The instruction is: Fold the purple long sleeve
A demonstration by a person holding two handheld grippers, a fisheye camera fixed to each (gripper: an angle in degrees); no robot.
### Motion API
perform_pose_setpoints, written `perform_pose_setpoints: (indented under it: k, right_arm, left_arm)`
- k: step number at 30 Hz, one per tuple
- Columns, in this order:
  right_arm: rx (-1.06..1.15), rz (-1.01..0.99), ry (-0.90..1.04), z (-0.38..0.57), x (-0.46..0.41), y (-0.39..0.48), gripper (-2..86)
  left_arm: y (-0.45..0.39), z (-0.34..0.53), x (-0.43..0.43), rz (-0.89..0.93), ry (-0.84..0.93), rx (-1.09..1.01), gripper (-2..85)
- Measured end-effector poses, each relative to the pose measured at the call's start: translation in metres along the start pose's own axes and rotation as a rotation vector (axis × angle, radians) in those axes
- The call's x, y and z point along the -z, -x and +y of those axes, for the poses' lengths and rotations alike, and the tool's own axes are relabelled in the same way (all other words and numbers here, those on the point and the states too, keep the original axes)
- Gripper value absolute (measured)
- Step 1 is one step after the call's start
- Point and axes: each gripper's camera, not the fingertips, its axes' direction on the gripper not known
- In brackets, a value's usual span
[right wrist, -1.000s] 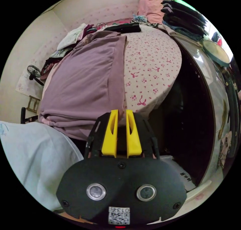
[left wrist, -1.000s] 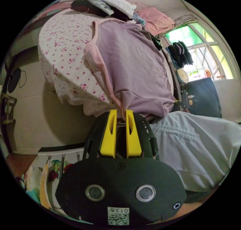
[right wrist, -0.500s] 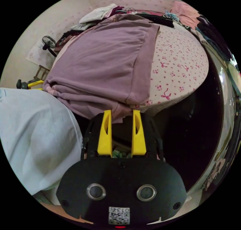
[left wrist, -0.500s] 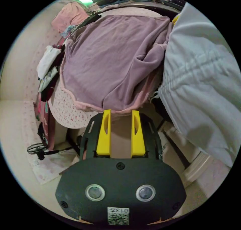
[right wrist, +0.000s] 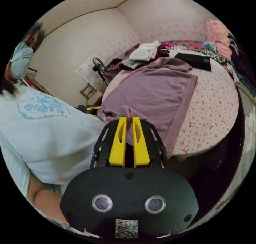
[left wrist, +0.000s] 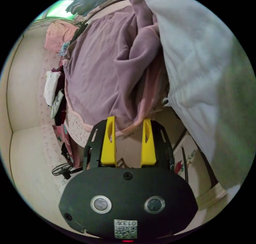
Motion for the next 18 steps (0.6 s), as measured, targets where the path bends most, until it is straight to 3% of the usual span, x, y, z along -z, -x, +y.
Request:
perform_pose_setpoints:
  k: [6, 14, 18]
  right_arm:
    - [0.134, 0.037, -0.083, -0.038, 0.014, 0.015, 2.5]
    - [0.232, 0.204, -0.207, -0.142, 0.011, -0.008, 3.1]
    - [0.078, 0.349, -0.206, -0.225, -0.019, -0.054, 5.0]
  left_arm:
    - [0.064, 0.005, 0.007, 0.206, -0.055, 0.097, 3.5]
    - [0.258, 0.041, -0.015, 0.744, -0.276, 0.367, 2.5]
    - [0.345, 0.029, -0.056, 0.83, -0.249, 0.515, 3.4]
